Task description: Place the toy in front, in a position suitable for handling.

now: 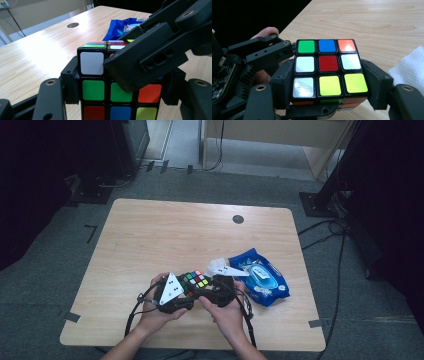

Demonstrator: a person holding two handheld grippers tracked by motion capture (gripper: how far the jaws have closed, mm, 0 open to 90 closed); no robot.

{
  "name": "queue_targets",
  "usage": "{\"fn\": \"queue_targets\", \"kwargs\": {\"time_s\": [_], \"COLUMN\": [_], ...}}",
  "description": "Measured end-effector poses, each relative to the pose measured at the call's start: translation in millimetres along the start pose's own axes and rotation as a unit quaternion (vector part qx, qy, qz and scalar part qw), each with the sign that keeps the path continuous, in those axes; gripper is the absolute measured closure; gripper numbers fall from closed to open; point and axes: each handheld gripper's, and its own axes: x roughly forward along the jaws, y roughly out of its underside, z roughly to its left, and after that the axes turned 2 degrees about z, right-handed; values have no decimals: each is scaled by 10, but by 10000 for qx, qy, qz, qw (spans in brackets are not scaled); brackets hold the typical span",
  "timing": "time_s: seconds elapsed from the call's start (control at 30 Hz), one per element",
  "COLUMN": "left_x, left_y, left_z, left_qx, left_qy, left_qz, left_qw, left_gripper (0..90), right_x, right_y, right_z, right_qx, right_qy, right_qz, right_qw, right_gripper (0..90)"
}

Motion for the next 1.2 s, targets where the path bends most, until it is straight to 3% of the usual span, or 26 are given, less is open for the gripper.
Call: {"fn": "queue_targets", "kwargs": {"time_s": [0.2,0.43,0.73,1.2], "left_x": [36,86,46,16], "left_y": [12,51,25,4], "left_z": [15,15,-16,66], "left_qx": [90,131,201,-403], "left_qy": [122,150,-36,64], "left_qz": [183,374,197,45], "left_qw": [9997,9991,9996,9992], "left_gripper": [329,331,344,347], "right_x": [-4,-59,-109,-21], "right_y": [-15,-47,-77,0], "right_z": [-62,-90,-71,-19], "right_qx": [116,179,125,-9], "right_qy": [-84,-71,-129,-68], "right_qz": [115,-5,-96,-191], "right_qw": [9998,9998,9998,9998], "right_gripper": [347,347,345,329]}}
